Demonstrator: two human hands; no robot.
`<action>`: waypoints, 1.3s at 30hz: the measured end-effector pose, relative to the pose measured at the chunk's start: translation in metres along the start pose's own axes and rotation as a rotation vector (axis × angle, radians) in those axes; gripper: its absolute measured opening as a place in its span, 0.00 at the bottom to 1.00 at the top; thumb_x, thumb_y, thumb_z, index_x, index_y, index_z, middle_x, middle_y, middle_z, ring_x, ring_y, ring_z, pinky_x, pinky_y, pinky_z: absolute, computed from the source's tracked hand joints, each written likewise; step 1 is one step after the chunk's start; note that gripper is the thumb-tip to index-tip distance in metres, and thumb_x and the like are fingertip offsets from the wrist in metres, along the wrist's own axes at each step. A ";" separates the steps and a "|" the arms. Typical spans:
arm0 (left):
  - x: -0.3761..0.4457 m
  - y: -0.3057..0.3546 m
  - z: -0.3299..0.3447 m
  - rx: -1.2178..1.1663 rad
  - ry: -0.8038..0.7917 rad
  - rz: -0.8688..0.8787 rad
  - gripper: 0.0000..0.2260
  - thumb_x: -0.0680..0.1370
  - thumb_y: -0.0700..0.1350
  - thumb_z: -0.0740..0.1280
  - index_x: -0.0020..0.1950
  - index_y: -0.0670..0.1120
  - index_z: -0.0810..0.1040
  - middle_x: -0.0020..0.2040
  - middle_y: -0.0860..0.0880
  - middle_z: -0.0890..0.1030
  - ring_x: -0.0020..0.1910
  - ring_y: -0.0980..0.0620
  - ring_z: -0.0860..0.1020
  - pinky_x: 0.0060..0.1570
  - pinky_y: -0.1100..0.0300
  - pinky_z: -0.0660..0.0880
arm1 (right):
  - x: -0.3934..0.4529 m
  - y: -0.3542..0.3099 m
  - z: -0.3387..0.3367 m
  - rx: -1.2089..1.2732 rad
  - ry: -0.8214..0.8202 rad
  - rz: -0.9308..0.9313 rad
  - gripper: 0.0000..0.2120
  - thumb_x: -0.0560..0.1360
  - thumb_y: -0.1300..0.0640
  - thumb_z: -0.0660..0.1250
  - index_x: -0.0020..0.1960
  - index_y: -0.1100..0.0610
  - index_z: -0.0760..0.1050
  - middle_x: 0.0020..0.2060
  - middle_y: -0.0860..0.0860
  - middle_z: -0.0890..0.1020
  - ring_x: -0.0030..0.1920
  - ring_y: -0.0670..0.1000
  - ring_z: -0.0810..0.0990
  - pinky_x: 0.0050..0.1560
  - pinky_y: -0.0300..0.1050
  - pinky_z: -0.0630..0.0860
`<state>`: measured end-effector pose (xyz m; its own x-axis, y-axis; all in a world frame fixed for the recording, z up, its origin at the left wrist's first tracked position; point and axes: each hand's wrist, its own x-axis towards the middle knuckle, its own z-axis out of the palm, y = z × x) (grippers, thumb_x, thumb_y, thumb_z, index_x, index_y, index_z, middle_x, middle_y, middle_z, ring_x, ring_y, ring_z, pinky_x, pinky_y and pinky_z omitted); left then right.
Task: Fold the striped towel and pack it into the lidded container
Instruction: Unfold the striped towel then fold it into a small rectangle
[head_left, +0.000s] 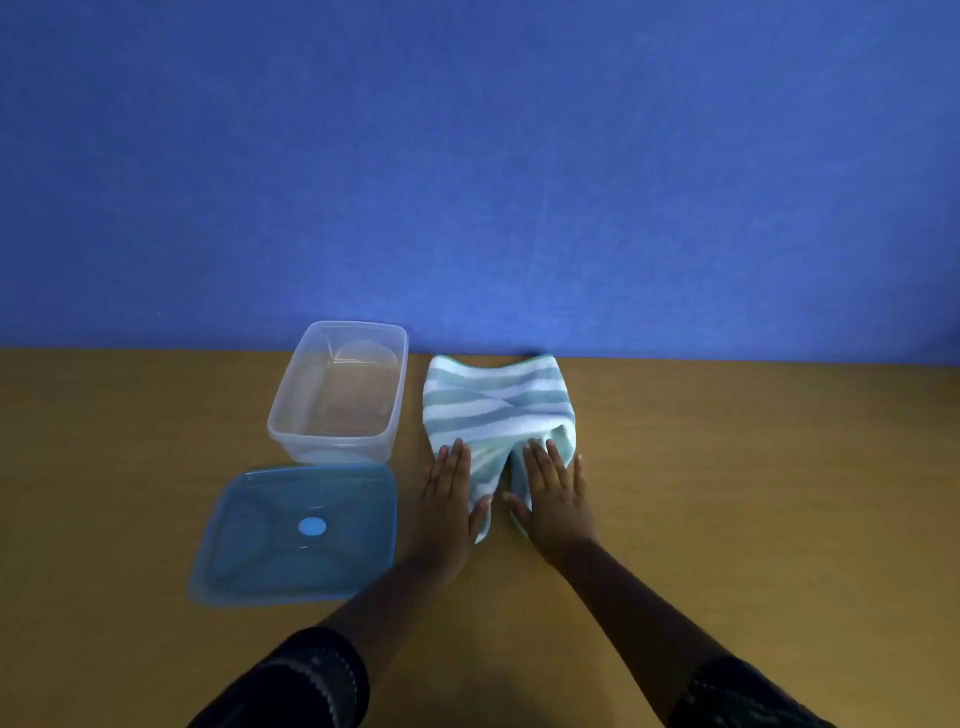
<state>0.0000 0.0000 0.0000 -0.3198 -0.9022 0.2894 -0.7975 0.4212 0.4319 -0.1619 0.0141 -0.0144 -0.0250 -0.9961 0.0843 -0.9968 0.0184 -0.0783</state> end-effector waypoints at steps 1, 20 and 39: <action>-0.002 0.000 0.004 -0.013 -0.006 -0.015 0.21 0.77 0.45 0.63 0.63 0.31 0.71 0.63 0.34 0.76 0.62 0.34 0.73 0.56 0.37 0.72 | -0.004 0.000 0.002 0.012 0.014 -0.006 0.33 0.76 0.39 0.50 0.72 0.61 0.62 0.71 0.57 0.67 0.72 0.58 0.62 0.70 0.62 0.53; -0.036 -0.019 0.017 0.067 -0.181 0.079 0.27 0.71 0.48 0.70 0.67 0.39 0.71 0.66 0.42 0.74 0.65 0.42 0.74 0.59 0.47 0.73 | -0.035 0.018 0.034 0.260 0.005 -0.015 0.30 0.78 0.43 0.55 0.75 0.54 0.53 0.75 0.50 0.57 0.75 0.46 0.45 0.75 0.47 0.44; -0.041 -0.028 0.023 0.069 -0.236 0.046 0.25 0.74 0.52 0.57 0.68 0.42 0.70 0.68 0.45 0.73 0.67 0.45 0.72 0.68 0.56 0.60 | -0.036 0.020 0.038 0.269 0.016 0.003 0.29 0.78 0.44 0.55 0.75 0.52 0.54 0.75 0.49 0.59 0.75 0.44 0.47 0.75 0.46 0.45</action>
<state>0.0240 0.0230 -0.0438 -0.4606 -0.8824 0.0960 -0.8098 0.4620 0.3615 -0.1776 0.0469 -0.0571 -0.0311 -0.9946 0.0989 -0.9406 -0.0043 -0.3394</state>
